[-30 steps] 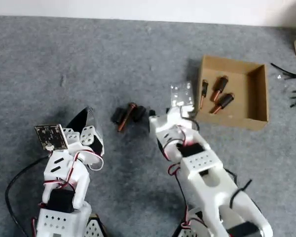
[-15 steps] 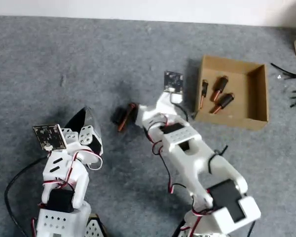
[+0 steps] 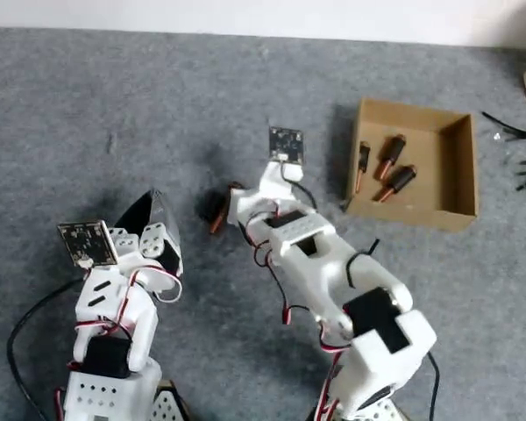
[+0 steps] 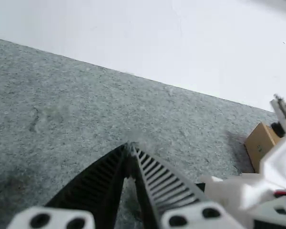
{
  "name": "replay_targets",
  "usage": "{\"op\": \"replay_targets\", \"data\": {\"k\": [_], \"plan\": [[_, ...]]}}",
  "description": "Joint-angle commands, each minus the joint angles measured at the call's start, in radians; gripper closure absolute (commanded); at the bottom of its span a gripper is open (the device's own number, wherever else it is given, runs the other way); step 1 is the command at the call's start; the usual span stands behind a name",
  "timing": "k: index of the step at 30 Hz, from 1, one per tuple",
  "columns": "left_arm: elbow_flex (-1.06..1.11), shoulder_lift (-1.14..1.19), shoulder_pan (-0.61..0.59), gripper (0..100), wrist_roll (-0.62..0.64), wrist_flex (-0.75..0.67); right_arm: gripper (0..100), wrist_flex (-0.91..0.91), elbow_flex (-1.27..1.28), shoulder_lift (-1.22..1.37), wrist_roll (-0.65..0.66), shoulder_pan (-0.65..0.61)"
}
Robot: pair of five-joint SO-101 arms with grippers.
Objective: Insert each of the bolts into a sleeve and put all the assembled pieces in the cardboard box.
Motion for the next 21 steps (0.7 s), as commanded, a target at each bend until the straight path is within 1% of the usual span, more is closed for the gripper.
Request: {"op": "replay_targets", "data": {"k": [1, 16, 21], "plan": [[0.022, 0.004, -0.010, 98, -0.002, 0.000, 84.9, 0.005, -0.051, 0.008, -0.011, -0.008], [0.022, 0.004, -0.010, 98, -0.002, 0.000, 85.0, 0.197, -0.059, 0.019, -0.009, -0.007], [0.022, 0.004, -0.010, 98, -0.002, 0.000, 85.0, 0.231, -0.059, 0.019, -0.006, 0.033]]}}
